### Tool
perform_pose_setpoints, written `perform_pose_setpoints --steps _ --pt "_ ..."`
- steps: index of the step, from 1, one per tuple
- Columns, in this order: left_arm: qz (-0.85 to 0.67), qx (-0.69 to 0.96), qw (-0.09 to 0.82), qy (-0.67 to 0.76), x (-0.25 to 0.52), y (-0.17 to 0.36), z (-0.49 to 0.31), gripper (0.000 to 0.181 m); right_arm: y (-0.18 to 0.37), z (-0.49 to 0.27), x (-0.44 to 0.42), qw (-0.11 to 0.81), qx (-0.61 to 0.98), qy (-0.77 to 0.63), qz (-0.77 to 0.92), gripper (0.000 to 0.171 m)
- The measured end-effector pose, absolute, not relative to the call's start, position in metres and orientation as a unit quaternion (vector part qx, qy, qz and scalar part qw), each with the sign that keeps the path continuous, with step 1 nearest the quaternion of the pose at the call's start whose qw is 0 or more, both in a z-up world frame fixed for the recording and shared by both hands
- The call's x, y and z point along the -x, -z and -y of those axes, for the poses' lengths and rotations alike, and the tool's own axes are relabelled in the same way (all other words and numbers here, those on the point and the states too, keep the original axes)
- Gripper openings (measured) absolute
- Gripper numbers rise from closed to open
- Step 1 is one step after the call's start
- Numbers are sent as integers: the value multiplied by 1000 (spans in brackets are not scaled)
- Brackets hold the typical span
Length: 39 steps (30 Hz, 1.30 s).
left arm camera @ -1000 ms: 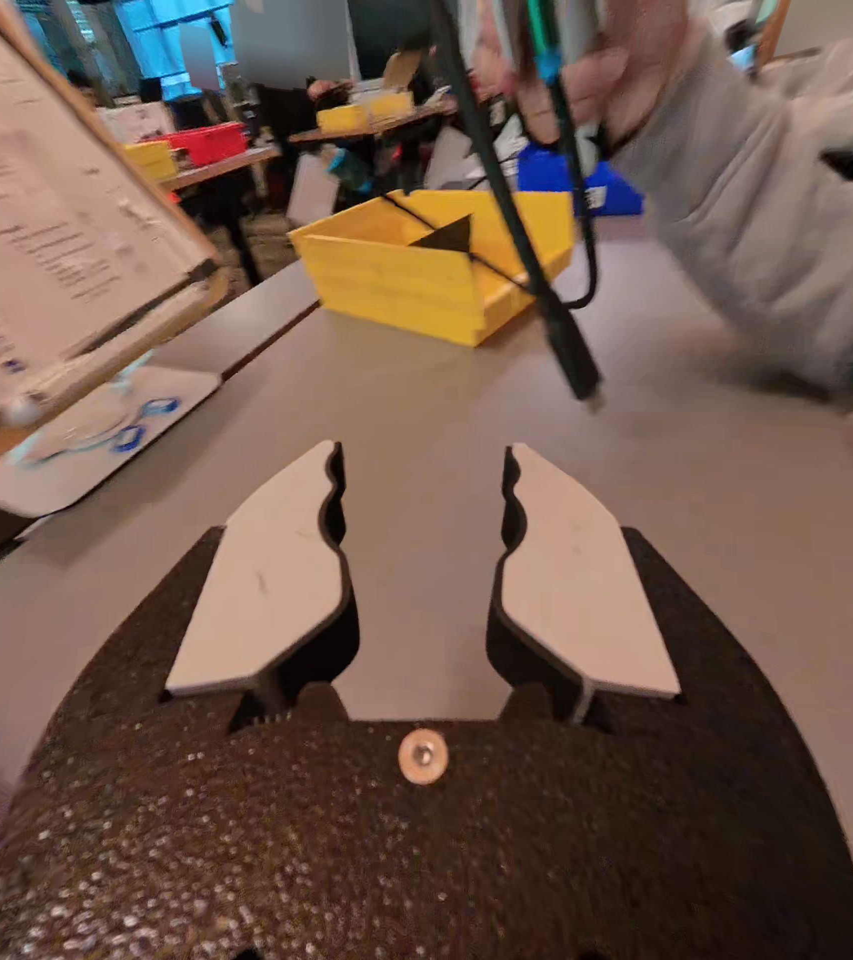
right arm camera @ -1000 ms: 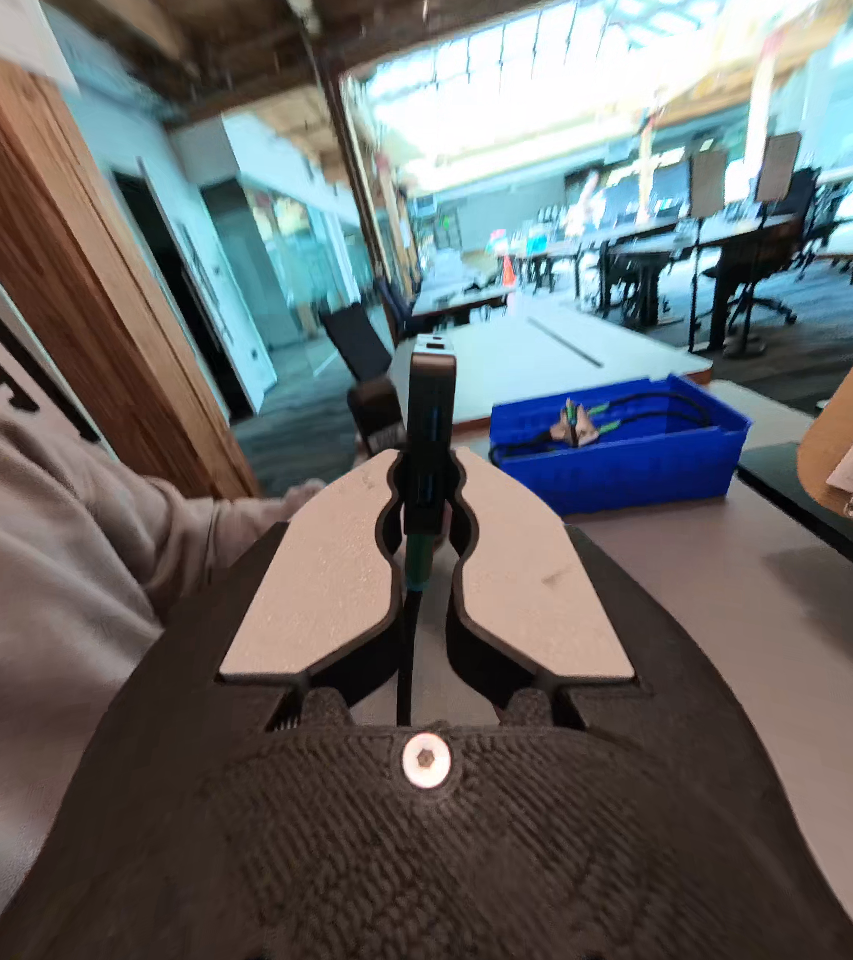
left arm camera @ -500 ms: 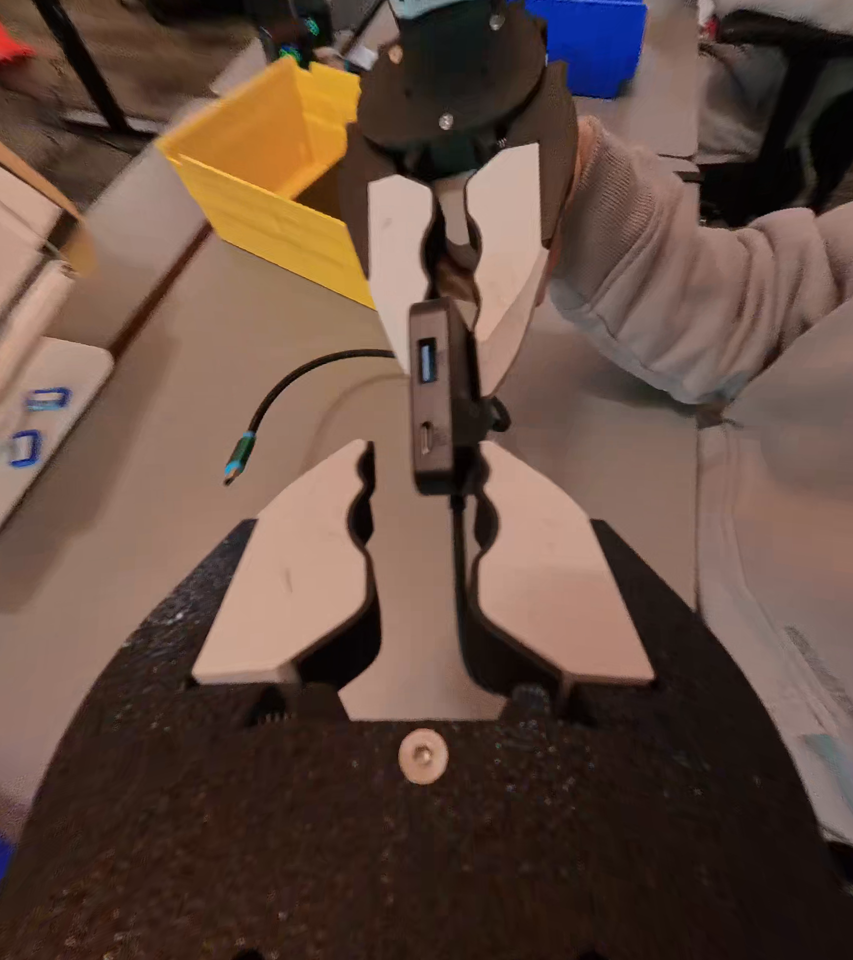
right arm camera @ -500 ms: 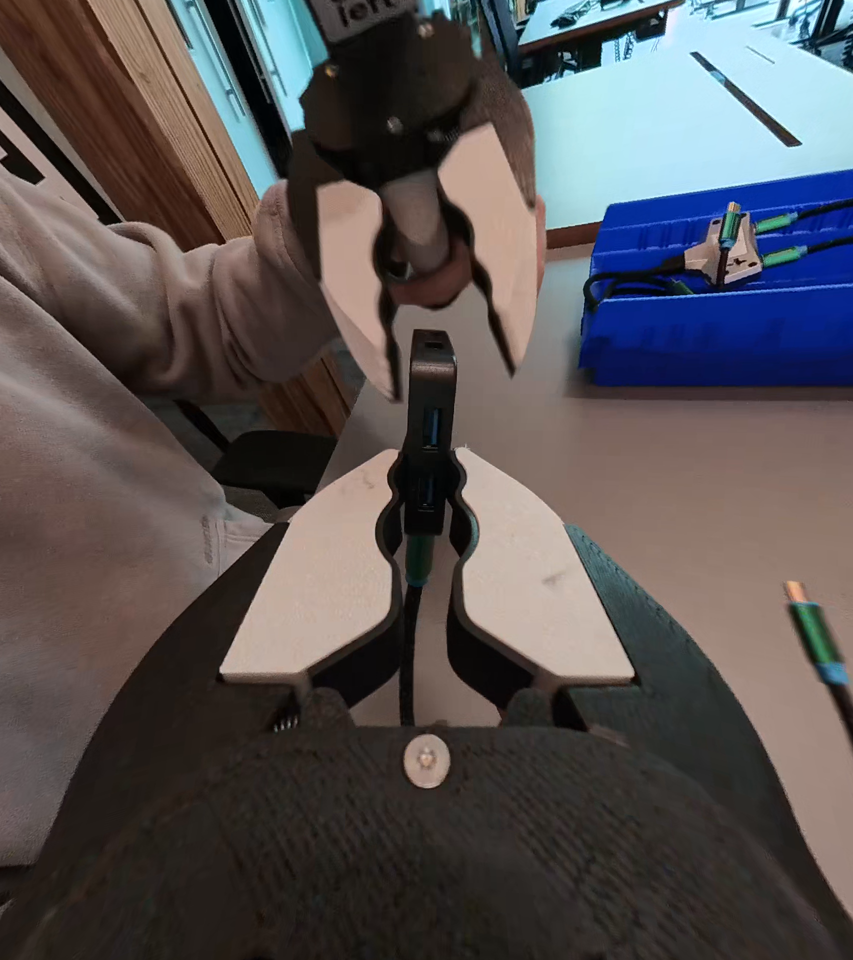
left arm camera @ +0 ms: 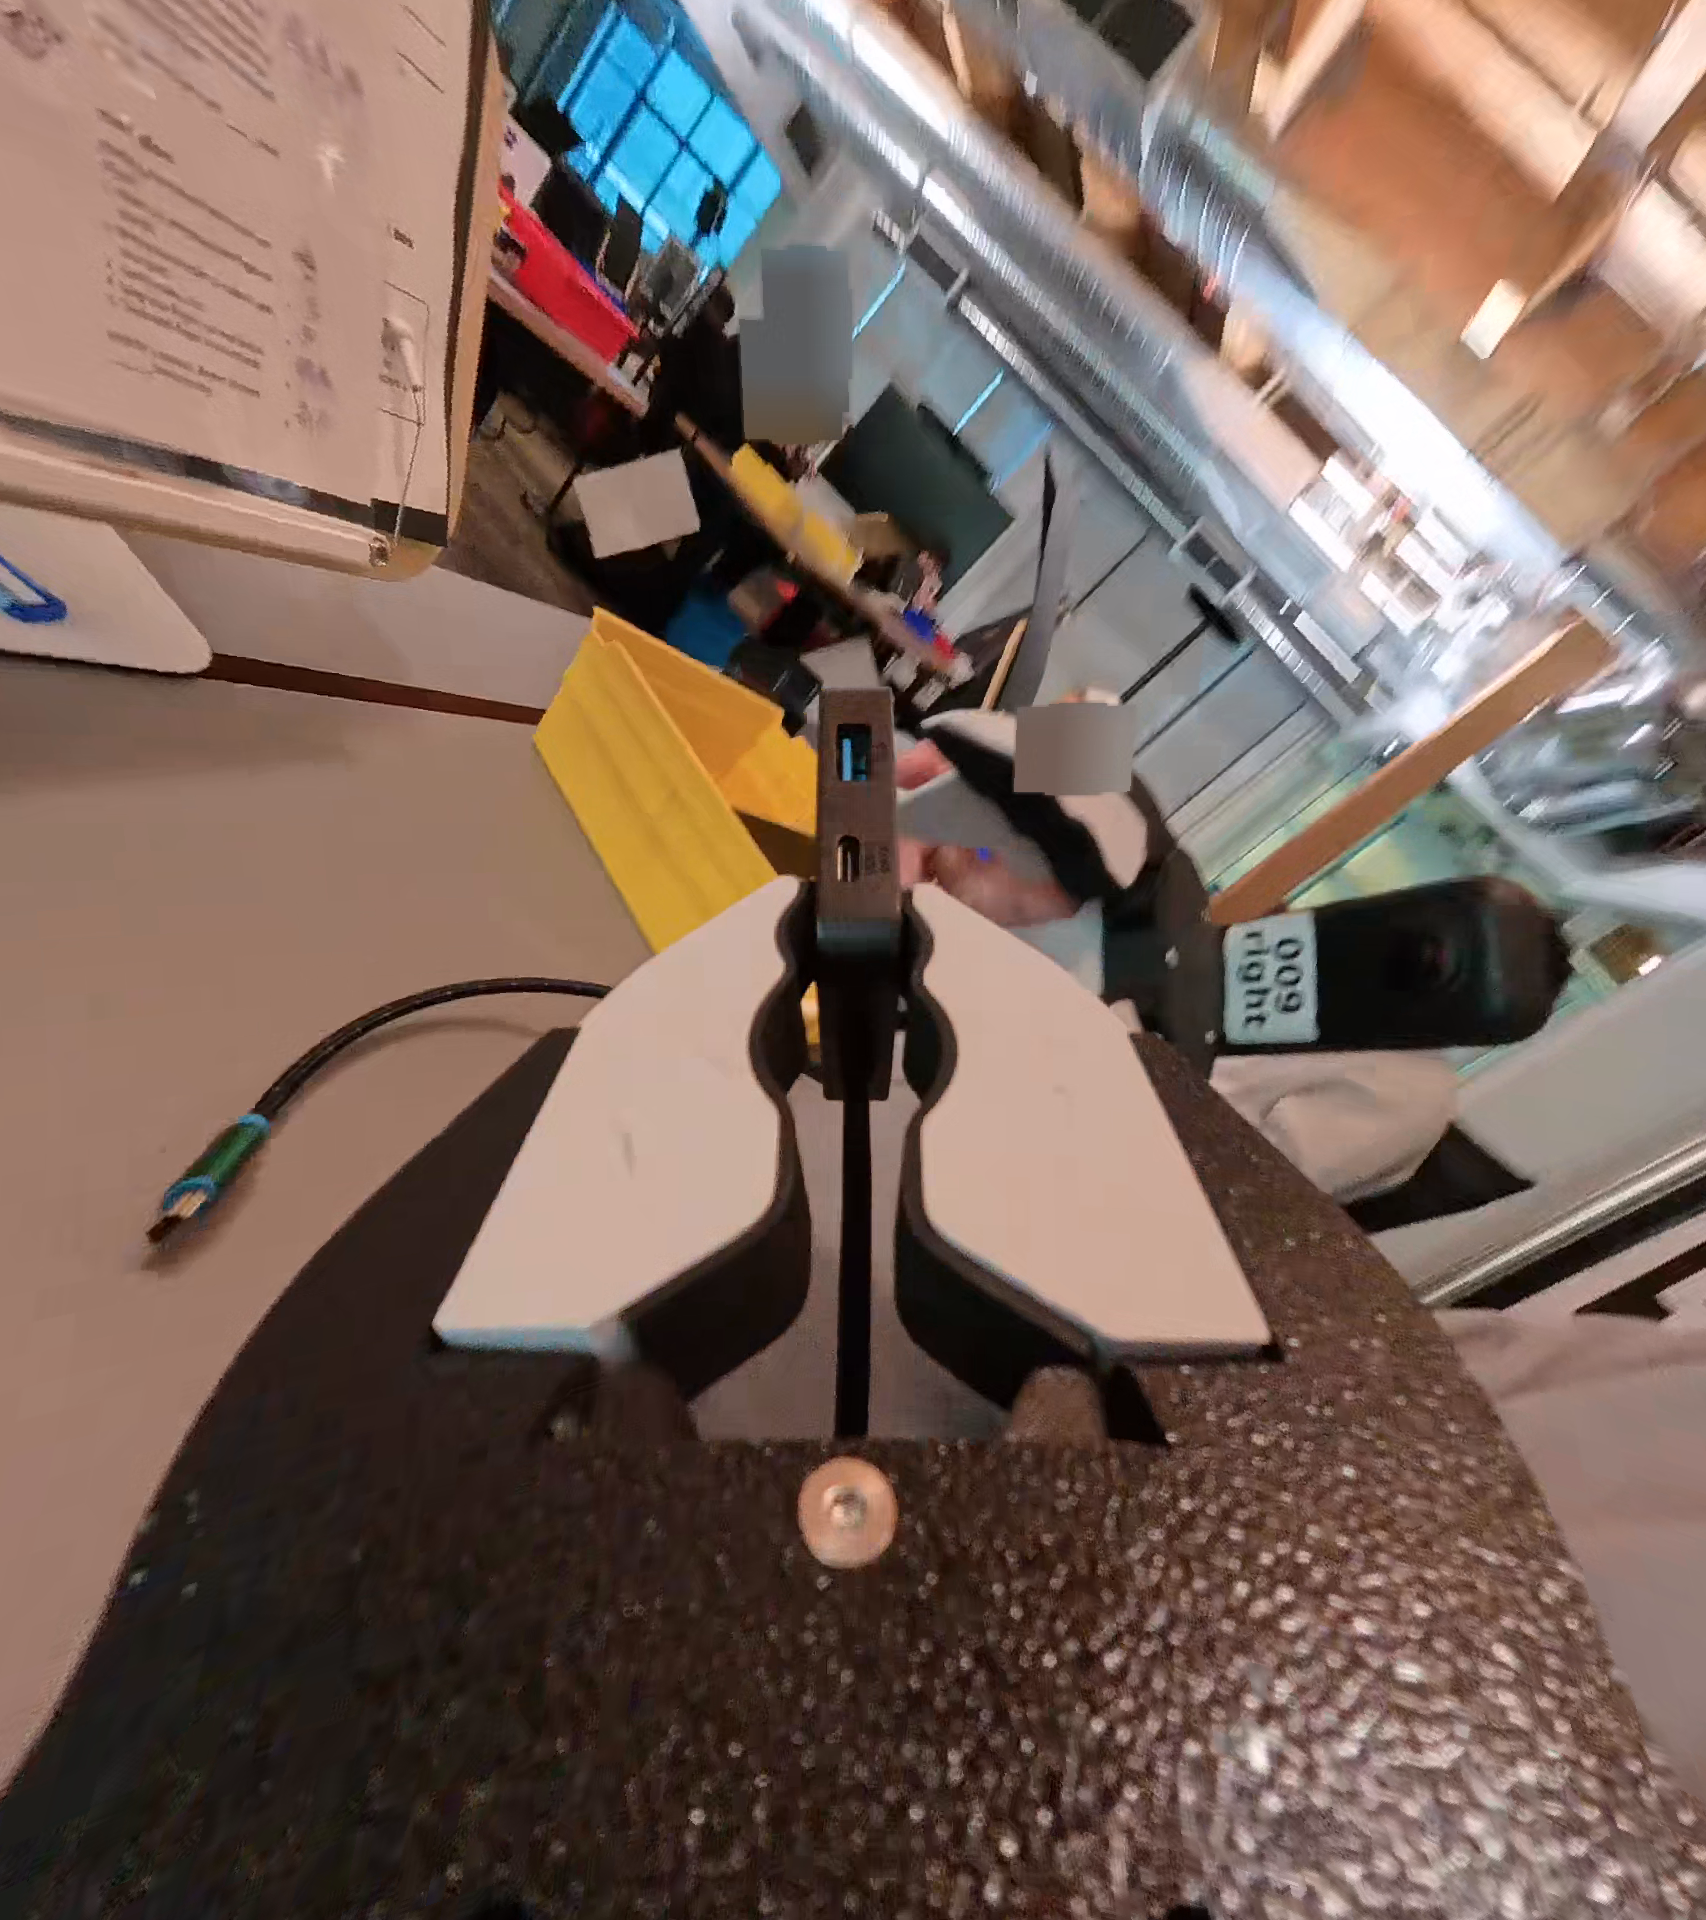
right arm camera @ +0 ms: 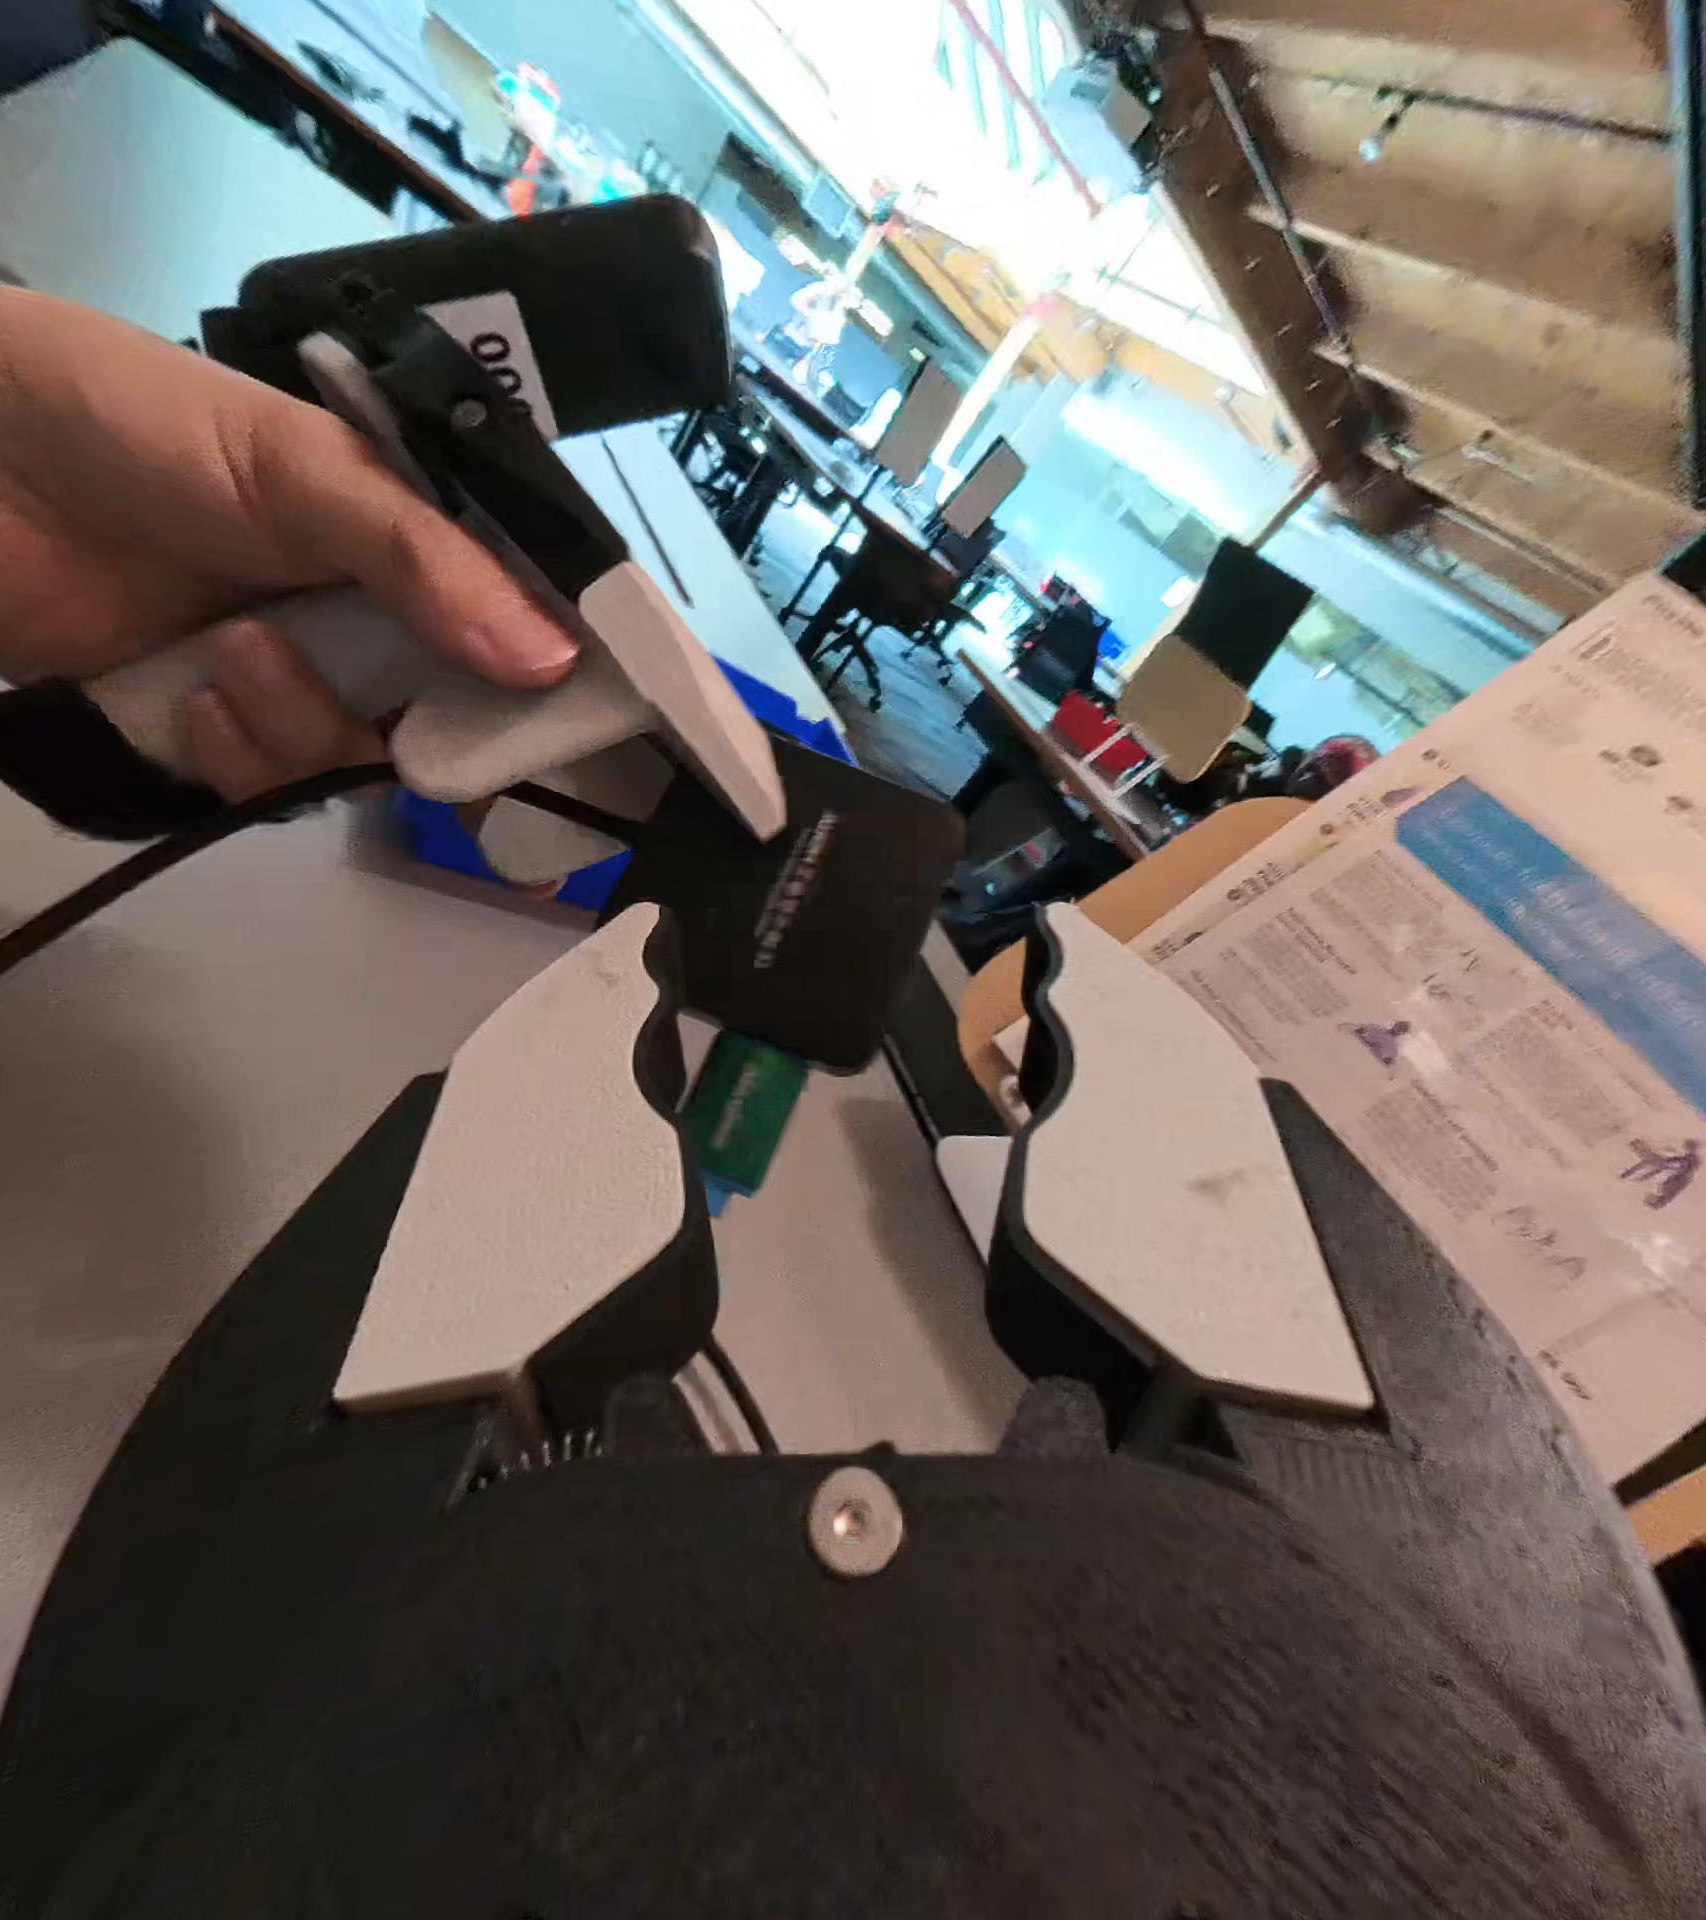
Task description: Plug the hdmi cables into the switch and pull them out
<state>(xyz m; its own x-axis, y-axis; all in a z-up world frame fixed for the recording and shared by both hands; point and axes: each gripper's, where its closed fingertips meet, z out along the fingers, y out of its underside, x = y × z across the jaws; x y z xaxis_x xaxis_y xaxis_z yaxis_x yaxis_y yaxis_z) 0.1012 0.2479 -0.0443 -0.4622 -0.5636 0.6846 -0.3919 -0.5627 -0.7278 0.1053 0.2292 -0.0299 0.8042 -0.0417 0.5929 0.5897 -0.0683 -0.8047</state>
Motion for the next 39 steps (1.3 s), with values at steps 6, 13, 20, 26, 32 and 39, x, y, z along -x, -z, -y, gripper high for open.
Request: perform_pose_setpoints --steps 6,13,20,26,32,39 --pt "-364 537 87 757 -108 48 -262 13 49 -244 -109 633 722 229 163 71" --pt "-363 523 104 764 -105 41 -252 13 72 -255 -110 597 751 229 168 100" --pt "-392 520 114 750 -101 53 -240 14 76 -250 -119 580 744 261 203 71" --pt "-629 387 321 592 -85 58 -236 62 83 -227 -121 524 765 252 277 71" --pt "-802 197 429 366 -75 74 -228 75 103 -202 -117 437 786 250 359 71" --pt "-846 160 392 324 -78 105 -207 77 113 -204 -93 408 786 229 404 71"
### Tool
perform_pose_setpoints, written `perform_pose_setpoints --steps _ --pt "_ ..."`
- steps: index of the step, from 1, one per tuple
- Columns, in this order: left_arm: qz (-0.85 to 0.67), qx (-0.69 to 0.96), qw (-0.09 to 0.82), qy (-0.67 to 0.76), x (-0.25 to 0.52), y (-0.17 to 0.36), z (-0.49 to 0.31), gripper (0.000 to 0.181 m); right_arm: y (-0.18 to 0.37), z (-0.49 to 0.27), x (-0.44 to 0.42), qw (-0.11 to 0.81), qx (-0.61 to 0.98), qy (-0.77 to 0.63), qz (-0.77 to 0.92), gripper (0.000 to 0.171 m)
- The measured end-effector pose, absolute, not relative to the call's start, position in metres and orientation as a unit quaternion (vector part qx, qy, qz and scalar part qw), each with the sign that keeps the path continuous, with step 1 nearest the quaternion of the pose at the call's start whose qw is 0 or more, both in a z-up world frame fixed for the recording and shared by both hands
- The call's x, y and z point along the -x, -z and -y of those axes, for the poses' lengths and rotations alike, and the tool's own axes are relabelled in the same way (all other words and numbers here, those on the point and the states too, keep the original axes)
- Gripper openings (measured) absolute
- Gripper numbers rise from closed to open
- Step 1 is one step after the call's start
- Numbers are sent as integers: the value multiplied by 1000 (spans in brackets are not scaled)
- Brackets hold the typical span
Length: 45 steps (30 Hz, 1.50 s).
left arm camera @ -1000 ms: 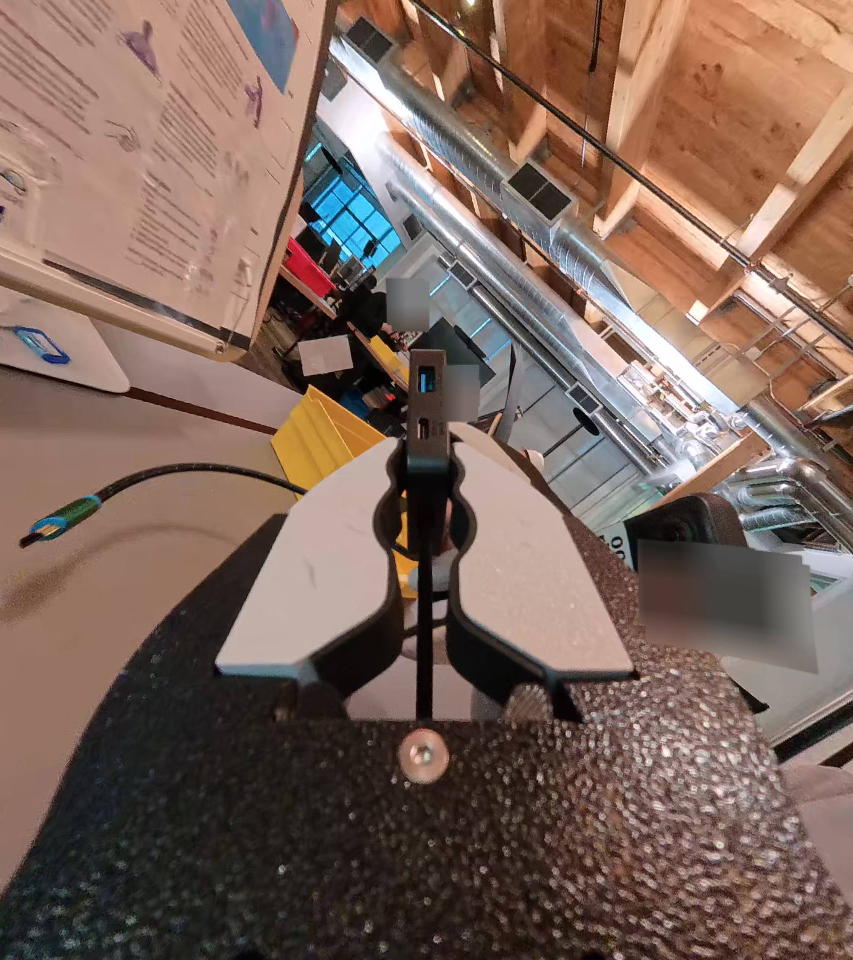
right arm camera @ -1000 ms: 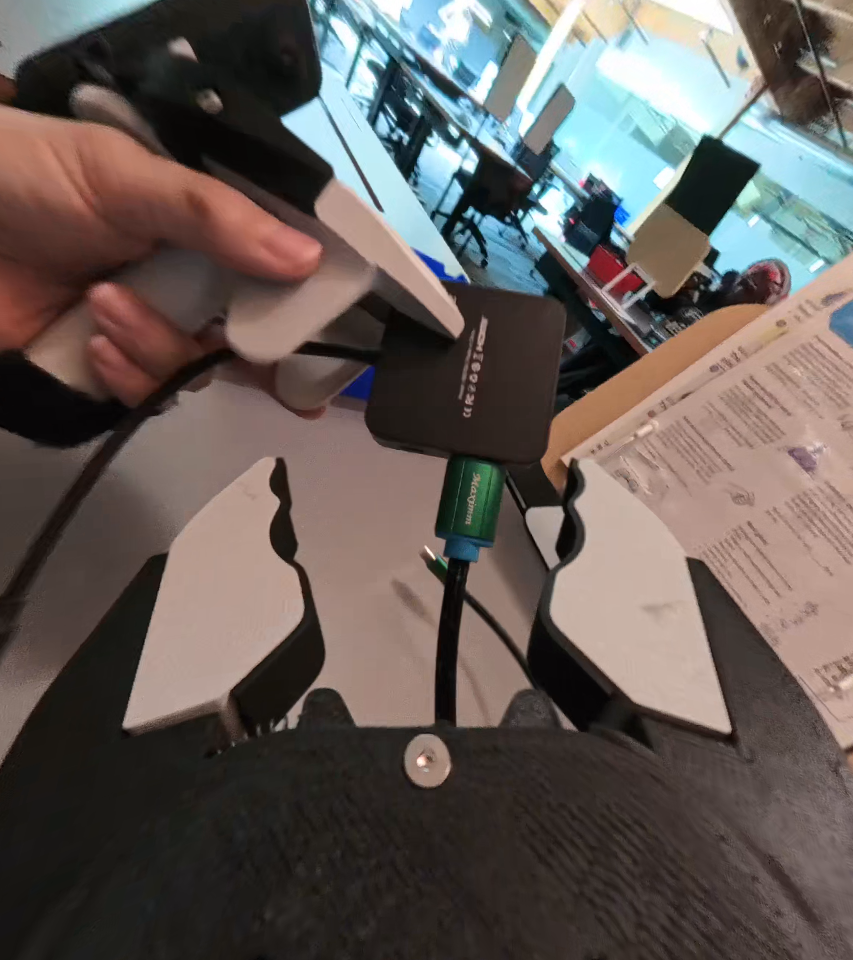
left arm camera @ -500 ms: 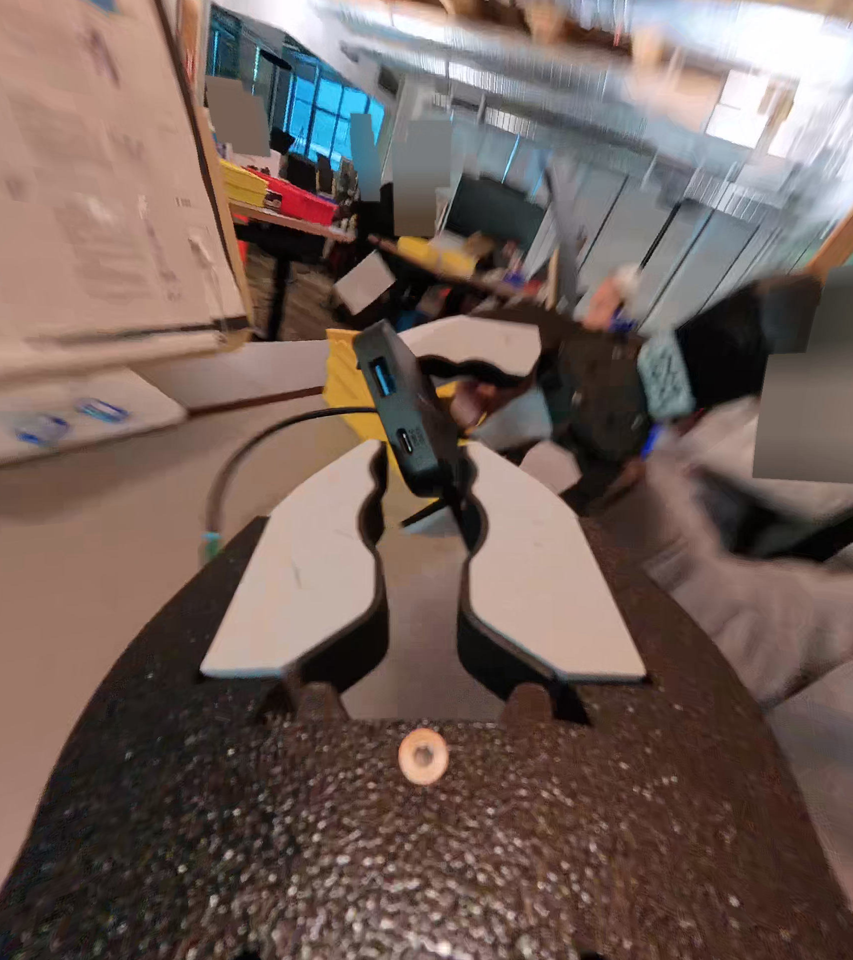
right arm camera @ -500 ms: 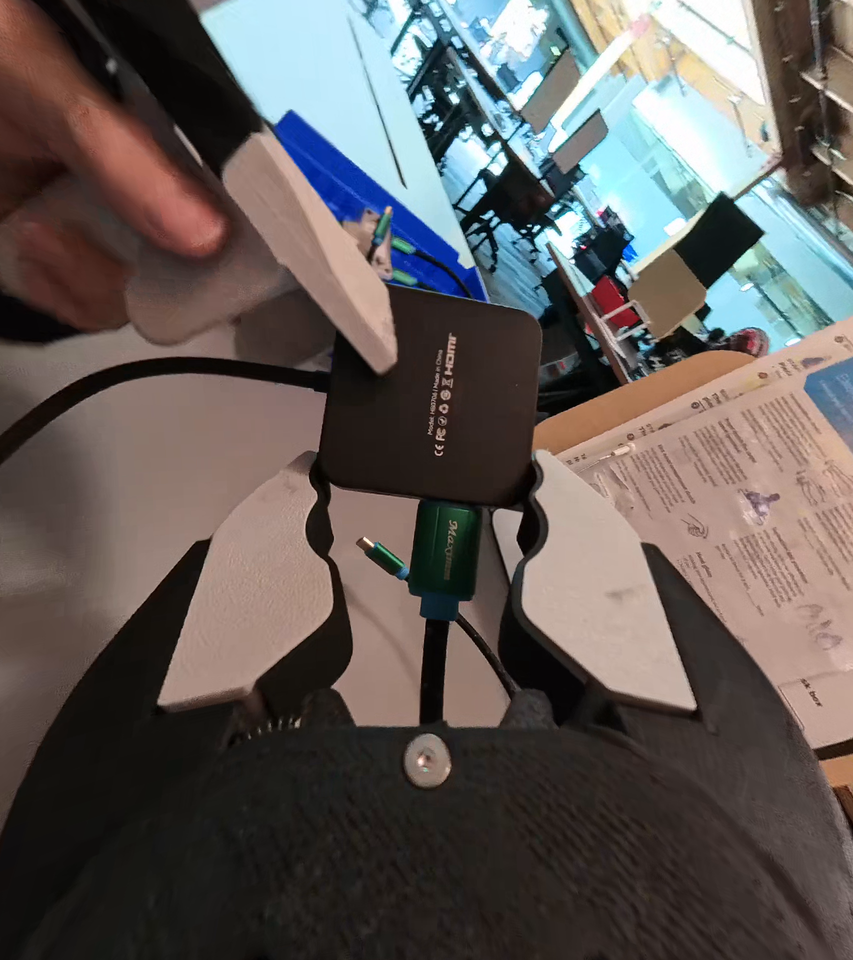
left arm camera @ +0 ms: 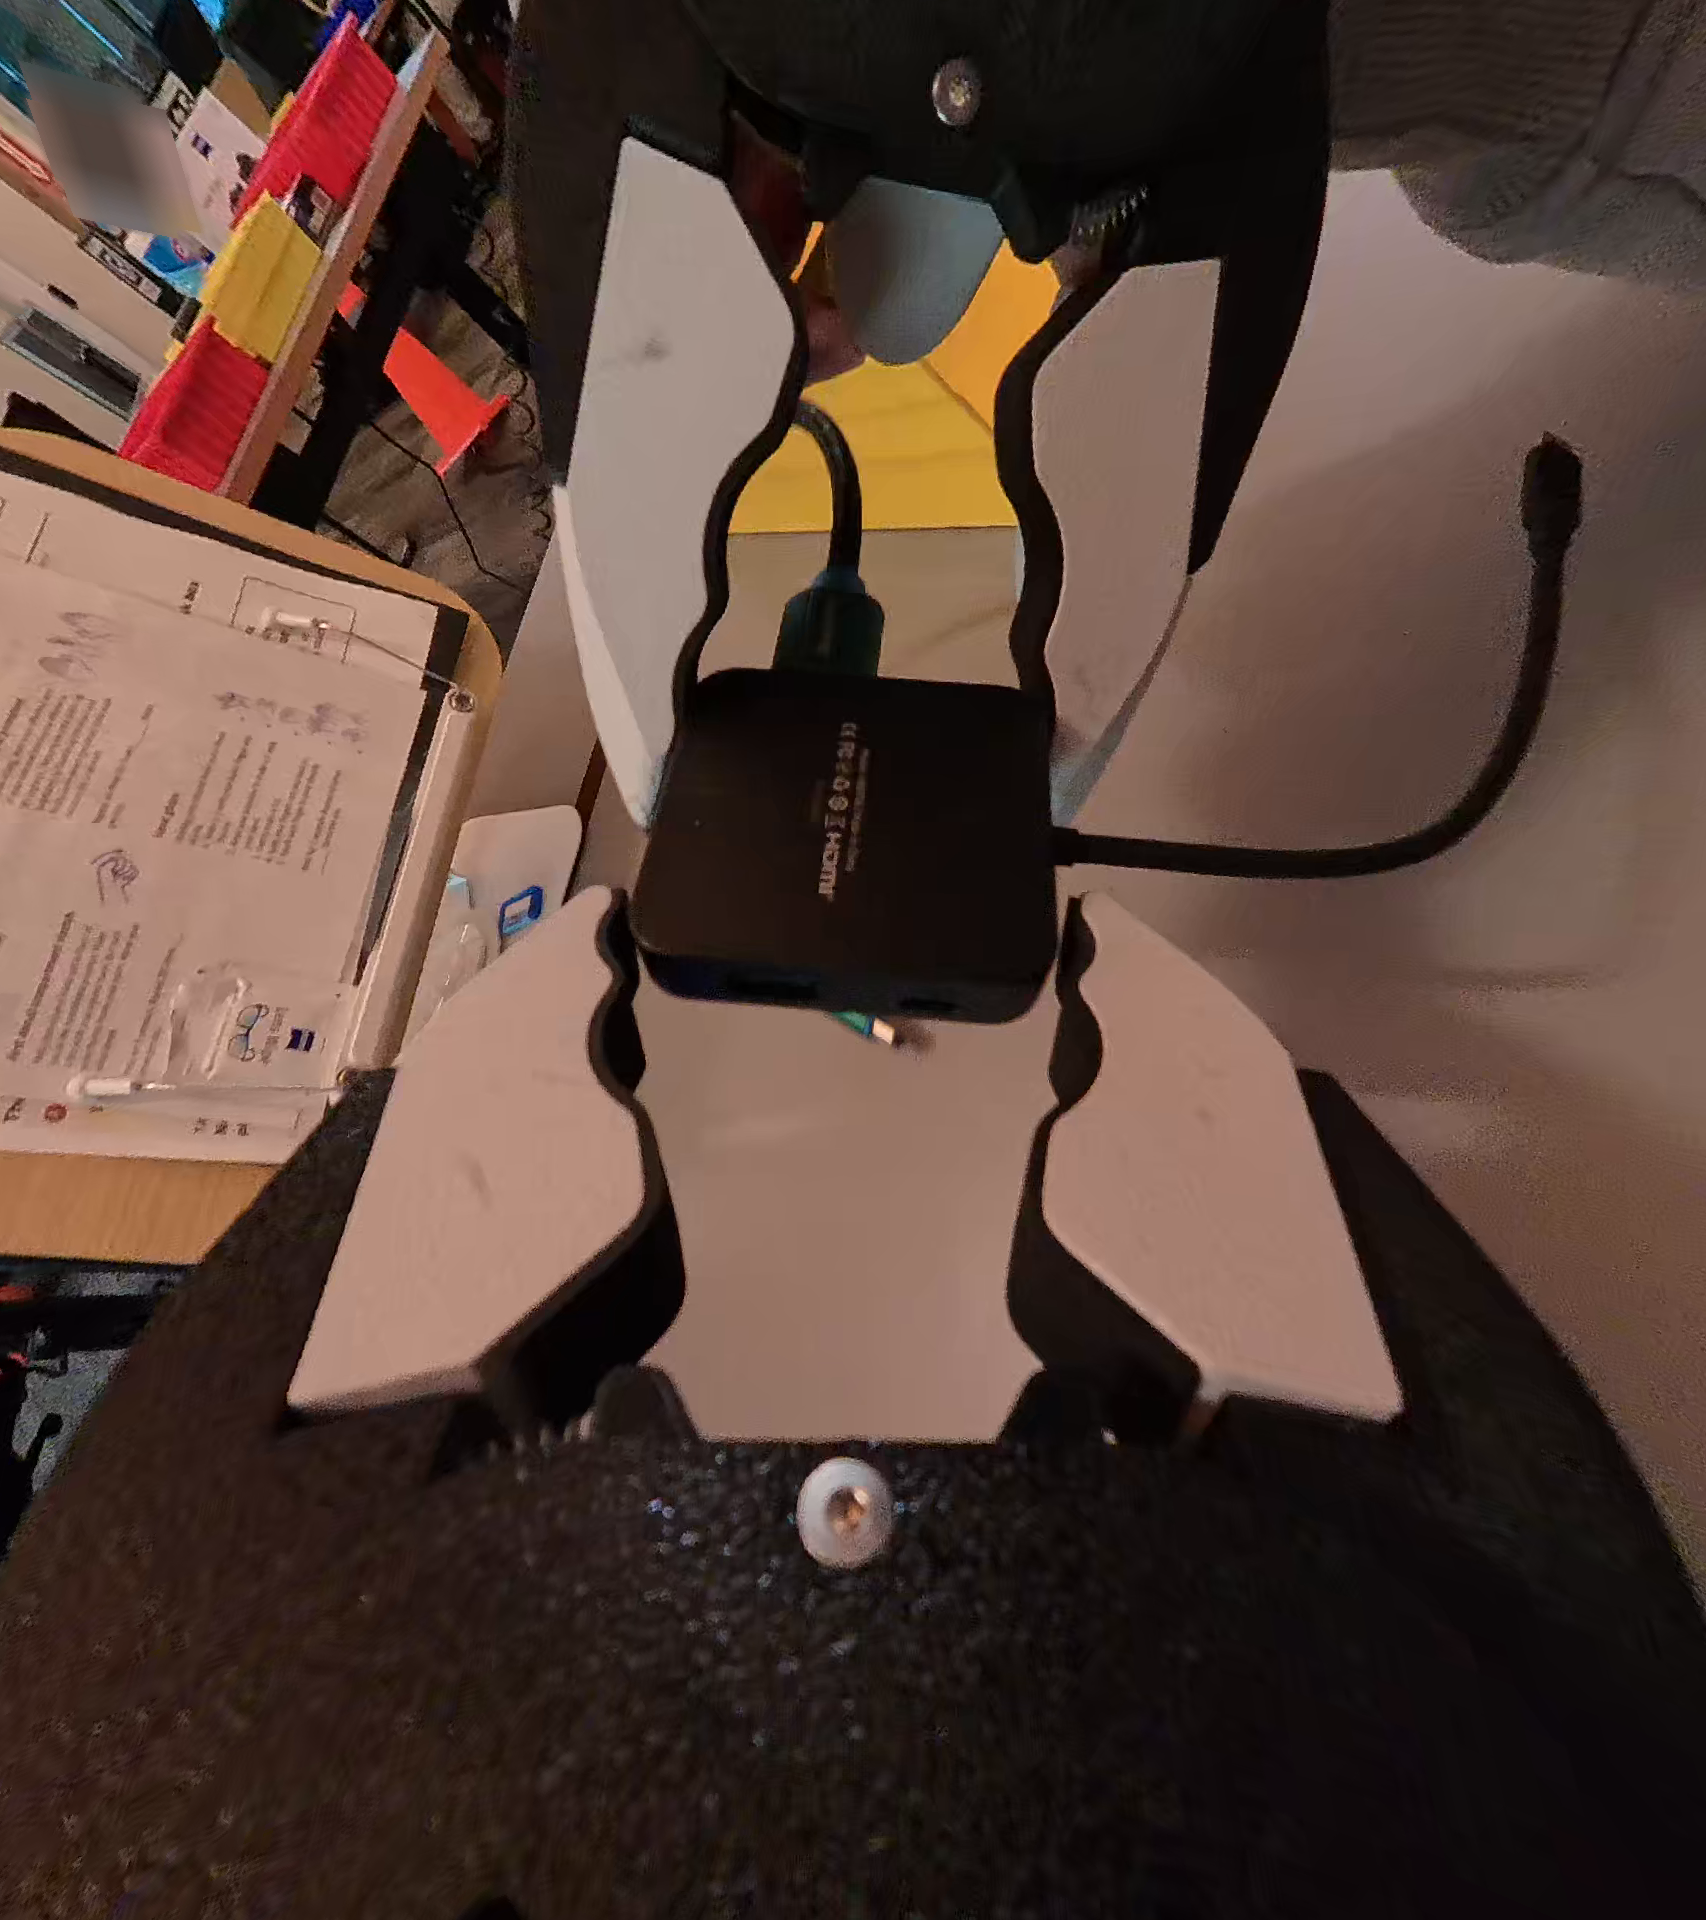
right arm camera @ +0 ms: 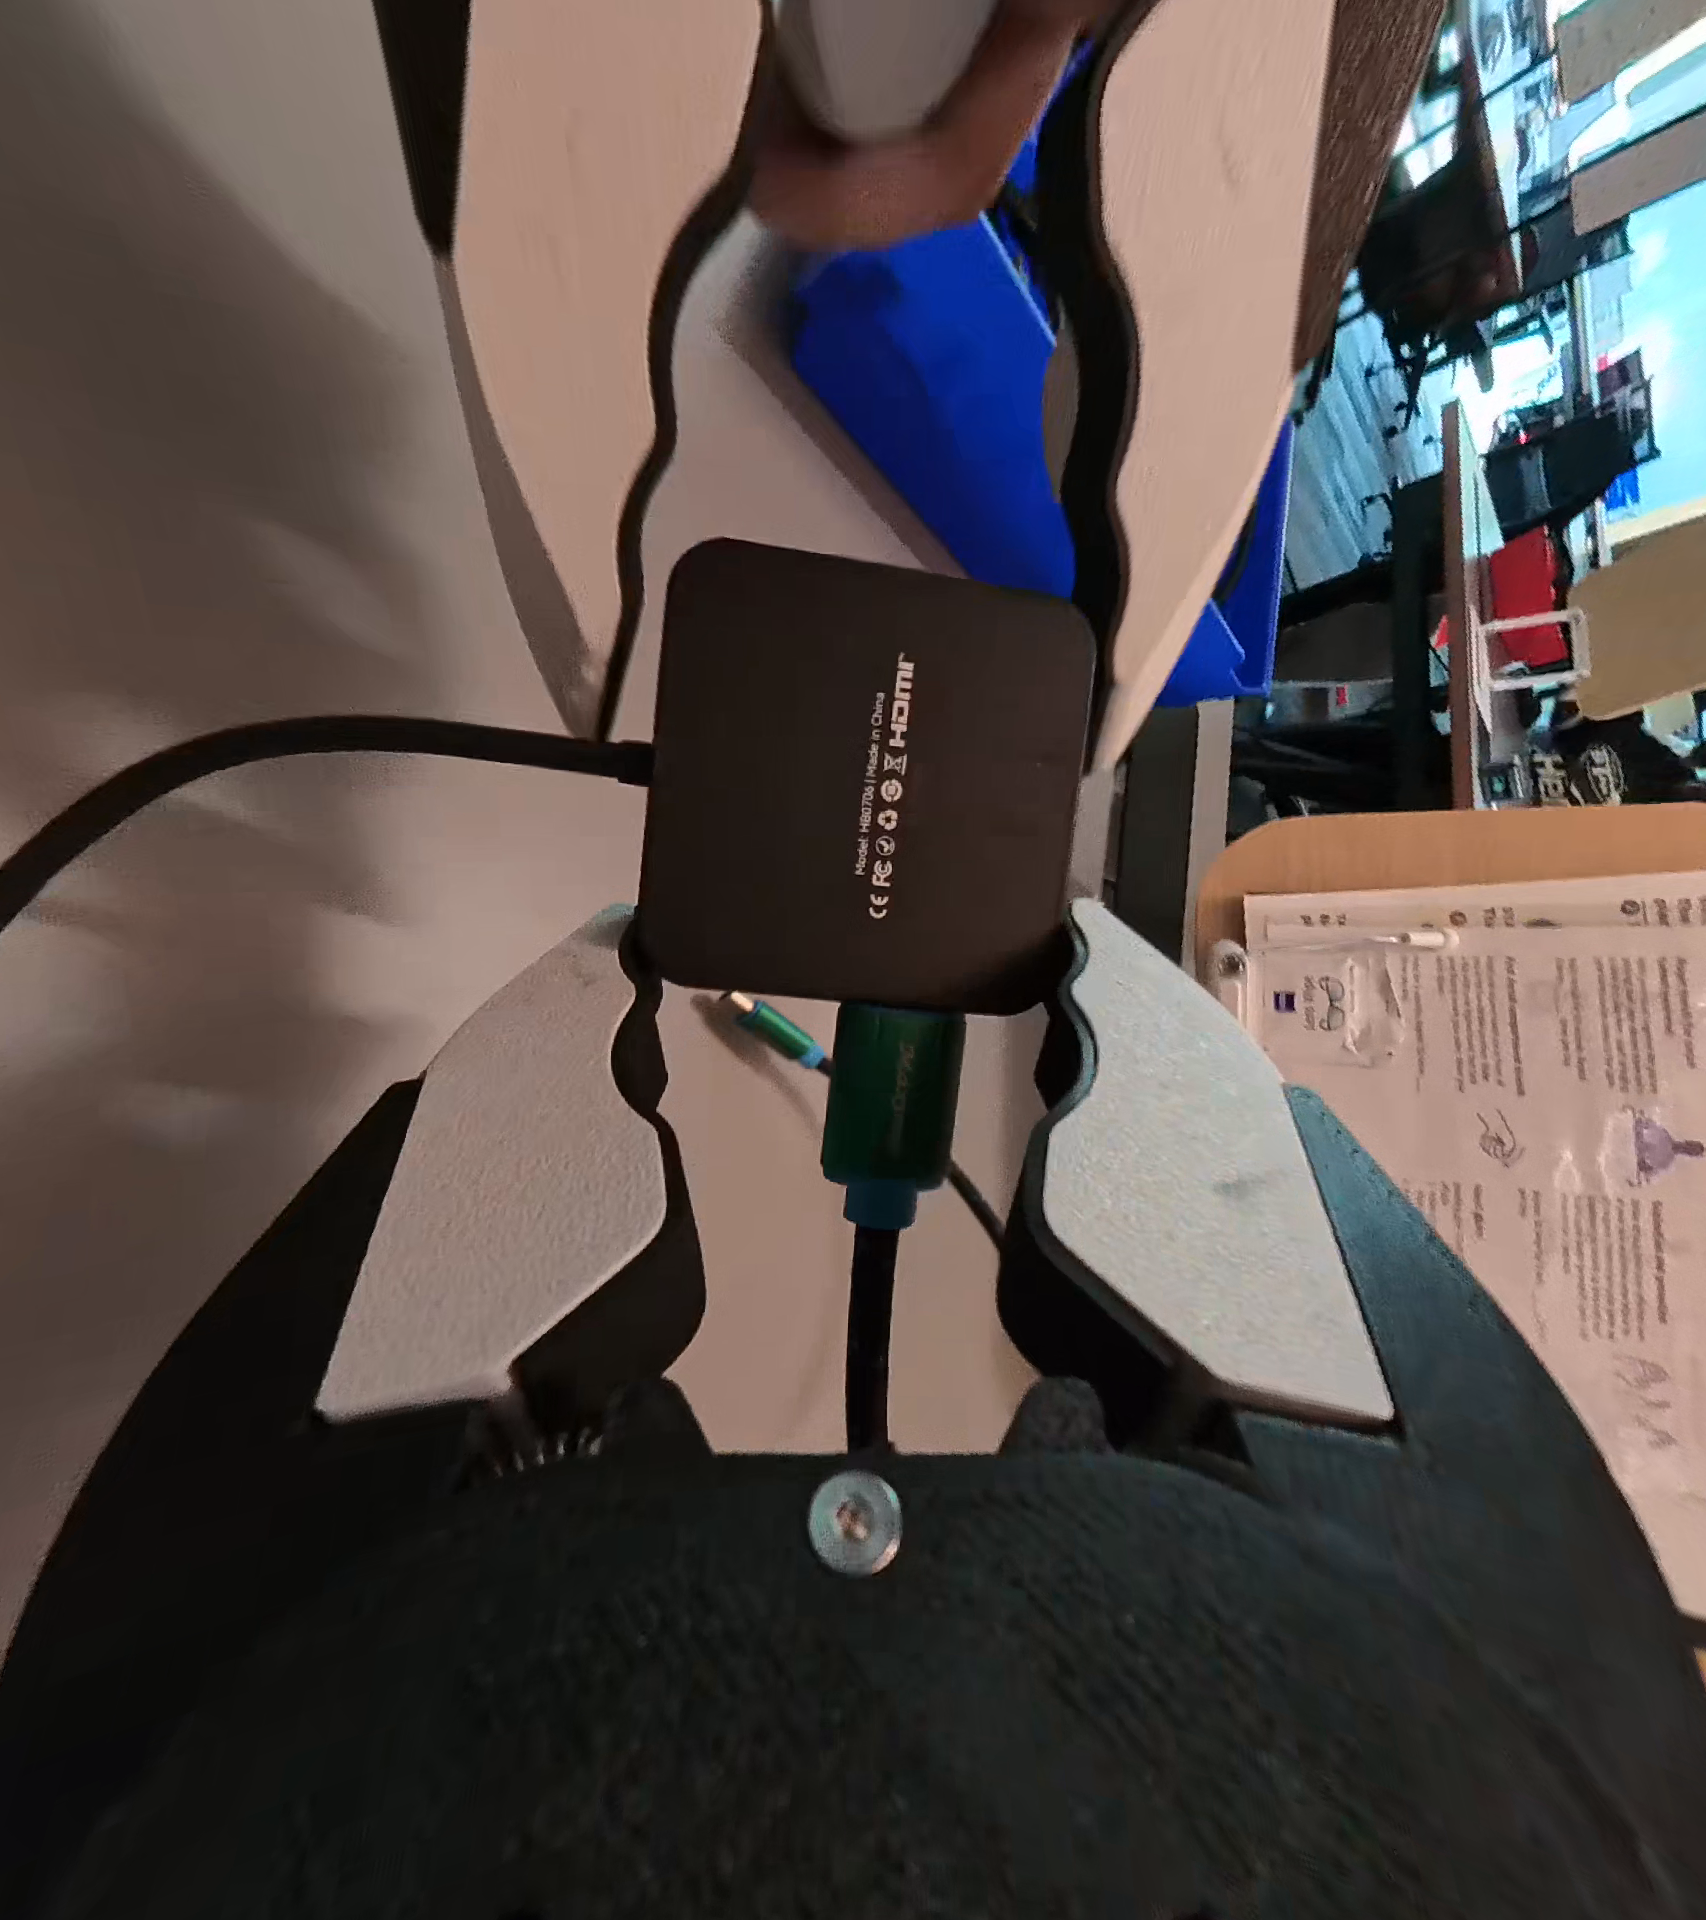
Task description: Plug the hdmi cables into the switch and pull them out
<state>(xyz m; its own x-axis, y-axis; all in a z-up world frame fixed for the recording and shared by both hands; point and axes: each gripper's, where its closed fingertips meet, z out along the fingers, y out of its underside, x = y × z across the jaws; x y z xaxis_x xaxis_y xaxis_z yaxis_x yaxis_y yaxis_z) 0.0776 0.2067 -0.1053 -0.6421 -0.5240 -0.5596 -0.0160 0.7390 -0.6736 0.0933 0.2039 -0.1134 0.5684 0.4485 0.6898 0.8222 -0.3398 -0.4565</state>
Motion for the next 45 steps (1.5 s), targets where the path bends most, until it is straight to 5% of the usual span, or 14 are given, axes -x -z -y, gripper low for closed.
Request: perform_pose_setpoints --steps 28,45 --pt "-811 108 428 384 -75 93 -186 71 113 -197 -88 395 785 225 420 72" --pt "-700 149 318 622 -56 66 -208 71 53 -173 -88 626 716 54 306 60"
